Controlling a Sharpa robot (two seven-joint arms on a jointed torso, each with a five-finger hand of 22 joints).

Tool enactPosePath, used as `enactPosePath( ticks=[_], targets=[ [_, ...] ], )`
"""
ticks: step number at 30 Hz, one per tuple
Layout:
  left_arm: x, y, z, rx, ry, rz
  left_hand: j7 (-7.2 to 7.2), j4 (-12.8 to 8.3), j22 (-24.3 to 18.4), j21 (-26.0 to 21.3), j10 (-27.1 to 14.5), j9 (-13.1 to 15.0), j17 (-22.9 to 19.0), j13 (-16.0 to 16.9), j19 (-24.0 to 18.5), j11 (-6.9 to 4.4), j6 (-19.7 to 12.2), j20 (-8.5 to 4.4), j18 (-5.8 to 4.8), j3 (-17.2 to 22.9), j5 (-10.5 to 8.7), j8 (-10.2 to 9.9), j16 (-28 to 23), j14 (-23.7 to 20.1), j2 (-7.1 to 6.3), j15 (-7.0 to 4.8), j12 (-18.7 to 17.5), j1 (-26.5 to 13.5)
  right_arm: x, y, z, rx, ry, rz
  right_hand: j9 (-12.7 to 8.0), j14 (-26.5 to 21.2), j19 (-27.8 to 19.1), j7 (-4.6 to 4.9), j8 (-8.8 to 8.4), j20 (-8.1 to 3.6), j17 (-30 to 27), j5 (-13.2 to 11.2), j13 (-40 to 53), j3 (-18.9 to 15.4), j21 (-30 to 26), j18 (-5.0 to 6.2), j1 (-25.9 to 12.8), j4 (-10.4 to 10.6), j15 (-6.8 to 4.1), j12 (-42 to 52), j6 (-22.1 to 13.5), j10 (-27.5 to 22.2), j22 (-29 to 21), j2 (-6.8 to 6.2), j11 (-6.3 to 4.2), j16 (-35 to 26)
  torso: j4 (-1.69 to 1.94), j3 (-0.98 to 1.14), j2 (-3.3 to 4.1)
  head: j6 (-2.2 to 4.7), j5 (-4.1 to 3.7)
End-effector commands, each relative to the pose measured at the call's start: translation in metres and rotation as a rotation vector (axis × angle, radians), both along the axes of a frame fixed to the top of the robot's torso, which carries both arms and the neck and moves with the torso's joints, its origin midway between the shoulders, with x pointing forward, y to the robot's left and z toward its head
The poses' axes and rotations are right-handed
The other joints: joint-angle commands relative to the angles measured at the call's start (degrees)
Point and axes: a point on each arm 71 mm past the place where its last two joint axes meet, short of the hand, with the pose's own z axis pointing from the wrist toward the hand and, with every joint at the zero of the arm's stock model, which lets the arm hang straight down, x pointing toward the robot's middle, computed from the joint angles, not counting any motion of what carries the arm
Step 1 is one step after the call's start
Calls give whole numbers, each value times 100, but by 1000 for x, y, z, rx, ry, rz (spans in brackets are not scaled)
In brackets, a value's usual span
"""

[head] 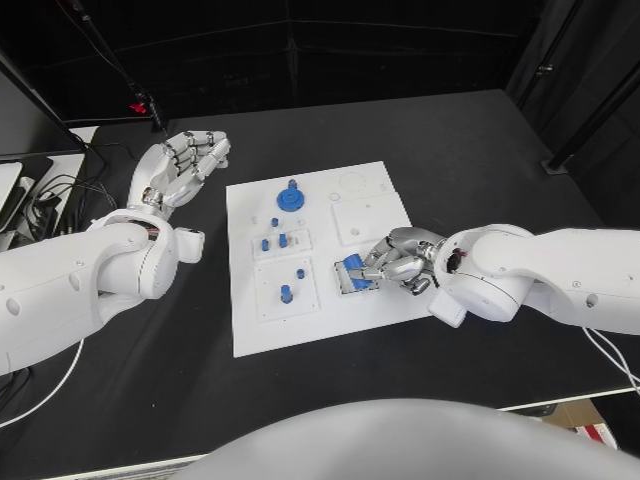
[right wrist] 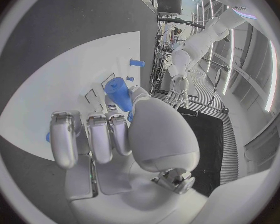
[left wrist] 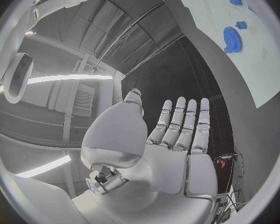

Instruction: Assemble the parts on the task board

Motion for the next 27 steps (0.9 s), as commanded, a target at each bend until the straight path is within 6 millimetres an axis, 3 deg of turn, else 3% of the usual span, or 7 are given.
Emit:
enactPosePath(
  ticks=[1, 12, 27],
  targets=[
    [-3, -2, 8, -32, -99, -34, 694, 1, -9, 18, -33, -5, -6, -7, 19, 9, -42, 2, -70, -26, 40, 24, 34, -47, 52, 13, 25, -15, -1, 3, -1, -16, 18, 27, 4, 595, 607, -330, -18, 45, 1508, 29, 1508, 0, 18, -86, -50, 44, 41, 14, 344, 596, 1510, -13, 26, 14, -6, -2, 2, -1, 17],
    [-3, -2, 8, -33, -98, -34, 694, 0, -14, 17, -37, -6, -16, -7, 15, 10, -49, 2, -71, -34, 41, 32, 42, -50, 60, 13, 34, -12, 0, 7, 2, -66, -39, 52, -13, 595, 607, -305, -69, 56, 1508, -33, 1508, -133, 18, -86, -182, 116, 53, 14, 305, 596, 1510, -12, 45, 14, -8, 2, -2, -1, 35],
    [-3, -2, 8, -33, -96, -35, 695, 0, -16, 17, -39, -7, -21, -7, 13, 10, -52, 2, -72, -38, 42, 35, 45, -51, 63, 14, 39, -11, 0, 10, 3, -94, -69, 71, -28, 595, 607, -264, -112, 82, 1508, -116, 1508, -457, 18, -86, -604, 129, 77, 14, 193, 596, 1510, 99, 86, 14, -5, -4, 0, -1, 35]
  ],
)
